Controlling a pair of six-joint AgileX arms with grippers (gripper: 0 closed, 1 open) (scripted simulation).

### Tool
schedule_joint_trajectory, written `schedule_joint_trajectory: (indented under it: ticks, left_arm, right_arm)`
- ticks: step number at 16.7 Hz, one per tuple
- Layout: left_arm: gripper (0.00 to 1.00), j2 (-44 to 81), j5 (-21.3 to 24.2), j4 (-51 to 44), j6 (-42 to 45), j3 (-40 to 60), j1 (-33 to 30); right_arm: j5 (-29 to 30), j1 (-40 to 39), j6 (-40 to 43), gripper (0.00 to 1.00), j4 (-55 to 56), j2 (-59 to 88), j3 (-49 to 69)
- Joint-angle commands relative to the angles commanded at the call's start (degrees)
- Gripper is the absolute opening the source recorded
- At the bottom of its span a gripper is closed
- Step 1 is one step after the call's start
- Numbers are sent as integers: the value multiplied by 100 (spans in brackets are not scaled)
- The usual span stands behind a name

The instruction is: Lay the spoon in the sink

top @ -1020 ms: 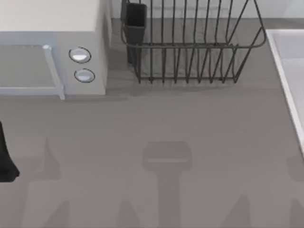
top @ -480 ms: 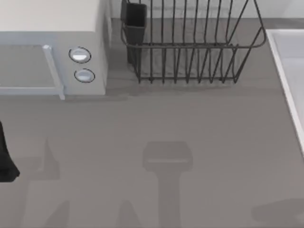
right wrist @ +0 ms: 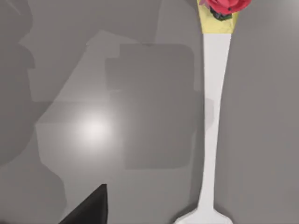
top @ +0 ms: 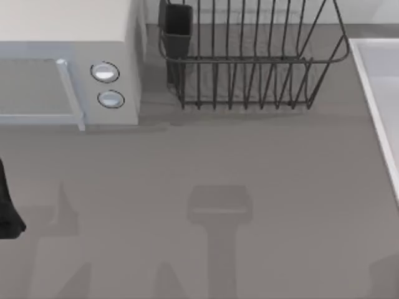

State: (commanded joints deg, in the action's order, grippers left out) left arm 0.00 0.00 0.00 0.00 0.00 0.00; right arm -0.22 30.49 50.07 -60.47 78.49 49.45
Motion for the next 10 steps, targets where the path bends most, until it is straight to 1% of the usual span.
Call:
schedule_joint_trajectory:
  ticks: [6,8,10]
  left_arm:
    - [100,0,0,0,0,0,0]
    - [100,0,0,0,0,0,0]
    - [100,0,0,0,0,0,0]
  right_arm:
    - [0,-14,11,100,7,15,-7]
    - [-1,-11,-1,100,208,121,-134]
    - [-1,-12,-11,100,651,330,-369]
